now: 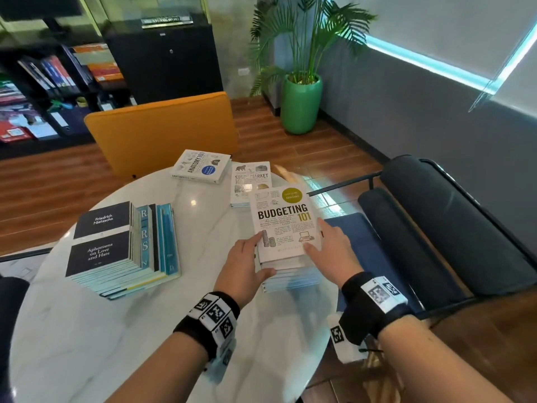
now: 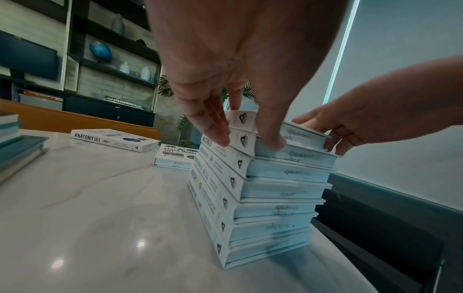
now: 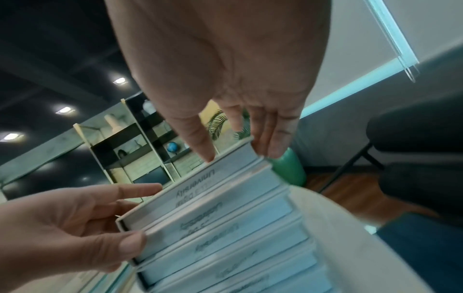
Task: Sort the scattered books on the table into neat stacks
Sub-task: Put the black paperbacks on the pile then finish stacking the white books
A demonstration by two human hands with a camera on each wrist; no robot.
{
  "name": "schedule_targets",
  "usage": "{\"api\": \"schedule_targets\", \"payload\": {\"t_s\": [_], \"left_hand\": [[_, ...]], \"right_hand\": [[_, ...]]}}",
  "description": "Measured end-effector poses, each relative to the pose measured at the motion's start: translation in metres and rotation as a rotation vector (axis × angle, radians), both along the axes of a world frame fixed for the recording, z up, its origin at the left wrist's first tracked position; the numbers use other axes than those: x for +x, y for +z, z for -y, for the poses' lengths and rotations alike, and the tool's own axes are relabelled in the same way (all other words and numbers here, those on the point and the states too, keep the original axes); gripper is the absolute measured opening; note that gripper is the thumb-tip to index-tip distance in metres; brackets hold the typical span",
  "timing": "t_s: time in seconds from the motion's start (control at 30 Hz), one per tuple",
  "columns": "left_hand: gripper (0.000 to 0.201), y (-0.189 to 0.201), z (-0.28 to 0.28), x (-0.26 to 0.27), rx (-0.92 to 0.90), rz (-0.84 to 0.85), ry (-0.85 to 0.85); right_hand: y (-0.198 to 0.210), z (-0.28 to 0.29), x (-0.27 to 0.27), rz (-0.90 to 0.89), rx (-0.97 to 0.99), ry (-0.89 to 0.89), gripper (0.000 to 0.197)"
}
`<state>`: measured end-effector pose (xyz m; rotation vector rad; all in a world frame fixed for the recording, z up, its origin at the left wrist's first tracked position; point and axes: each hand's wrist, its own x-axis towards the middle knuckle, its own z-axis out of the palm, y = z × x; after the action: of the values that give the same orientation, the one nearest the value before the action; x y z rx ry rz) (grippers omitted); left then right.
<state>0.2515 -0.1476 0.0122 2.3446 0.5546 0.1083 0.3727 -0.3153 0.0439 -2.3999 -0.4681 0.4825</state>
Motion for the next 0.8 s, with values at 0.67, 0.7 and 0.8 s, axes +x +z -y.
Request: {"api": "schedule_targets", "payload": {"t_s": [0.67,0.7,0.8], "left_hand": [[0.073,0.016,-0.004,0.003,0.073,-0.05,-0.039],[0.073,0.016,-0.004,0.003,0.068,-0.048,-0.038],[0.073,0.016,-0.005,0.003,0.073,-0.048,-0.047]], "right_hand": [[0.005,0.013,-0.022,0.196,-0.154,0.055,0.053],[0.007,0.012,-0.023,0.192,-0.155,0.05,0.053],[0.009,0.013,-0.024,0.129,-0.137,0.016,0.055]]}}
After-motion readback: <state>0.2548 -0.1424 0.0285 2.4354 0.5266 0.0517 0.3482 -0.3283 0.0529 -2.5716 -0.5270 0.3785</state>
